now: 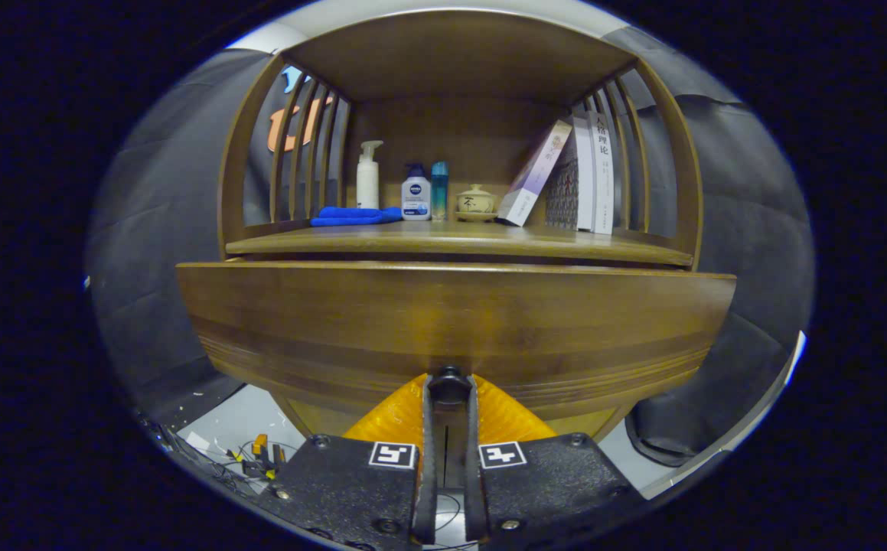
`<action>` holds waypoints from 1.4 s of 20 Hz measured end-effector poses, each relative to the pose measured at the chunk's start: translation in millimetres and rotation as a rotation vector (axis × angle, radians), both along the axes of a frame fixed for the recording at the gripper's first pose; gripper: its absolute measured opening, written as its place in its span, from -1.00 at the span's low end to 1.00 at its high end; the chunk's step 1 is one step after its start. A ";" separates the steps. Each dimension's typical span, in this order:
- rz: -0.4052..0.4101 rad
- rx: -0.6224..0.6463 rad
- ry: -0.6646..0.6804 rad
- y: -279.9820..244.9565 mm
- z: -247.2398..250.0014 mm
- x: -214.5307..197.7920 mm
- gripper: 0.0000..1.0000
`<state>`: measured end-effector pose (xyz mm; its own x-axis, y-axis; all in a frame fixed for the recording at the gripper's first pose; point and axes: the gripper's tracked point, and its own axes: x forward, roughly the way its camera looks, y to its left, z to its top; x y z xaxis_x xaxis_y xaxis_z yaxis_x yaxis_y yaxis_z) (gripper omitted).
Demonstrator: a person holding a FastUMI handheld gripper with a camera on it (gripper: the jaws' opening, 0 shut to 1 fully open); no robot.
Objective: Pull open the drawer, take out the items inside it, and place them on the countertop above the cabinet.
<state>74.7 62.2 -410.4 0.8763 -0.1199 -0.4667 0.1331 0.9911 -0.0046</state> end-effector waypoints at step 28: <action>0.088 -0.004 0.038 27.4 7.5 -130.2 -0.66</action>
<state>-55.5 89.6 -403.0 0.8652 -0.0452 -0.4994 0.0453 0.9989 -0.0120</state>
